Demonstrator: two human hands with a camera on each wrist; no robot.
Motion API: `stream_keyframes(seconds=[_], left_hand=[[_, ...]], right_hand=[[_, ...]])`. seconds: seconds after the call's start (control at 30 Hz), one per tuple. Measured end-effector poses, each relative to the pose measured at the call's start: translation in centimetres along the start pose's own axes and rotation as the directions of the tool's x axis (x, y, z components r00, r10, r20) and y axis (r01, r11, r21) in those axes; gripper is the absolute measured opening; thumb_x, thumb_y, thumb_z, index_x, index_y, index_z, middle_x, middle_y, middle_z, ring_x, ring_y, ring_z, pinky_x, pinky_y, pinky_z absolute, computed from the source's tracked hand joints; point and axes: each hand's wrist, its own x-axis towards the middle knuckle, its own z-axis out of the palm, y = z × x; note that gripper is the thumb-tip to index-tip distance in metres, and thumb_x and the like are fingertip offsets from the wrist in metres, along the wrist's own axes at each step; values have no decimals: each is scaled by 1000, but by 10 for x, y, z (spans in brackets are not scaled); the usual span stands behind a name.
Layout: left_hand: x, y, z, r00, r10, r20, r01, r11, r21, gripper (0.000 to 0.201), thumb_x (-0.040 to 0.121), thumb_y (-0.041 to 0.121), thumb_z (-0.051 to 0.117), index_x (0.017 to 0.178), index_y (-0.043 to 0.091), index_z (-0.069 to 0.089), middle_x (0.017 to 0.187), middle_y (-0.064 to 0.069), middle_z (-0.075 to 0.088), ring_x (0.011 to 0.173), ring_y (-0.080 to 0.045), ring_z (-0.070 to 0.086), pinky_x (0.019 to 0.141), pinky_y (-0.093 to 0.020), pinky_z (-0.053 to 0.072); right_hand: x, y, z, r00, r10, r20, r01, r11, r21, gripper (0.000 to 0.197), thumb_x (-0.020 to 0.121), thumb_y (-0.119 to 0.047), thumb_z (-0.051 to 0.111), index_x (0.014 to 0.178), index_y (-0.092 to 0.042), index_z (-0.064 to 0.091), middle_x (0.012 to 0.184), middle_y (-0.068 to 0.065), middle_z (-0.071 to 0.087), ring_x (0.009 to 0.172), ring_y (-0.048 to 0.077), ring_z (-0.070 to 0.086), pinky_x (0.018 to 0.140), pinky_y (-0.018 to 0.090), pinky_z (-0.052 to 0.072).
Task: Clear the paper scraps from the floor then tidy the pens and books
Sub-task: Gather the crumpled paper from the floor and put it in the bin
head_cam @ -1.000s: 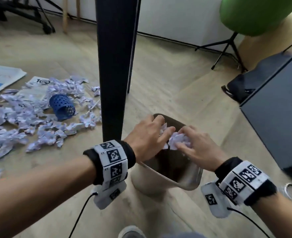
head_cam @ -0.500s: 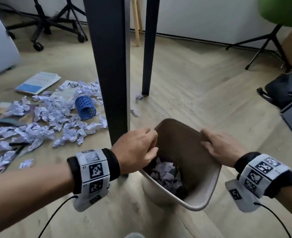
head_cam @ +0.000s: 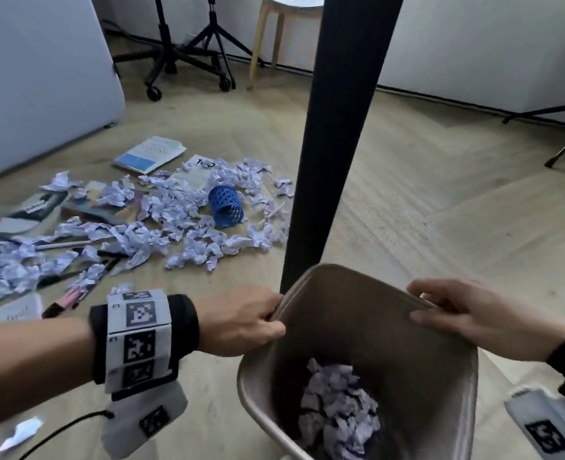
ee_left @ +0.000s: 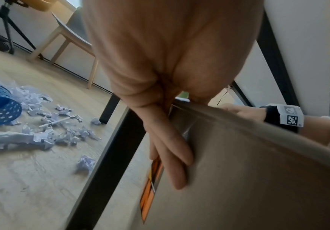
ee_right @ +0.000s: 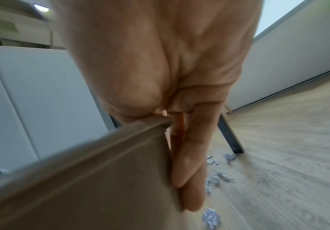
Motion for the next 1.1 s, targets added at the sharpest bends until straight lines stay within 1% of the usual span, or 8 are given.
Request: stream_keyframes(seconds=[0.17,0.3,0.4,0.5,0.6,0.77,1.0,1.1], left_hand=[[-48,-36,-24,979,-115,-169,110,993,-35,34,83,31,38,94,4,55,87,-14,63,80,-30,58,73,-46,47],[-112,-94,-58,858,-336,-388,340,938,-61,44,74,43,38,83,4,56,78,-12,64,74,-29,59,68,-47,45],[-171,-130,-74,659,-503,-560,491,851,-187,33,74,37,46,68,4,49,63,-7,54,62,-27,50,58,-40,37],[-231,-162,-87,373,-657,-655,586,714,-383,31,81,18,57,58,12,37,57,-3,39,57,-20,37,52,-35,26],[-299,-186,-91,149,-714,-684,579,624,-525,25,69,28,54,56,13,40,56,-3,39,57,-20,38,52,-33,27],[-411,-202,-76,-178,-750,-637,535,470,-702,31,68,33,50,59,4,42,61,-13,46,65,-35,51,56,-38,37],[-529,-171,-33,-474,-727,-497,549,197,-812,36,72,34,47,72,0,57,75,-24,58,79,-42,56,66,-43,41],[-551,-158,-16,-524,-740,-422,525,109,-844,41,69,38,45,71,-1,59,75,-29,60,74,-42,58,70,-48,47]], right_hand=[[26,-48,10,998,-56,-11,57,994,98,39,93,-52,45,86,-20,66,67,-1,60,62,14,58,63,36,52],[67,-86,40,996,-47,-74,70,935,347,36,93,-41,41,100,-21,70,92,-6,74,78,16,72,75,34,59],[101,-115,71,987,-142,-76,158,943,294,32,87,-44,48,106,-27,67,95,-4,73,81,10,71,76,35,59],[142,-149,105,967,-234,106,226,971,77,26,88,-50,52,108,-38,61,100,-18,68,87,-3,65,80,23,54],[195,-195,144,927,-284,245,313,946,-85,18,92,-41,55,109,-38,57,107,-21,61,91,-4,60,82,18,49],[276,-288,211,814,-364,453,552,727,-407,29,96,-42,47,120,-27,54,117,-9,58,102,9,58,85,21,45],[292,-410,319,528,-404,747,840,381,-387,40,94,-39,50,130,-22,45,129,3,49,115,27,54,92,39,47],[290,-433,356,385,-415,824,922,216,-322,47,93,-37,53,133,-16,42,126,9,49,113,31,55,89,41,48]])
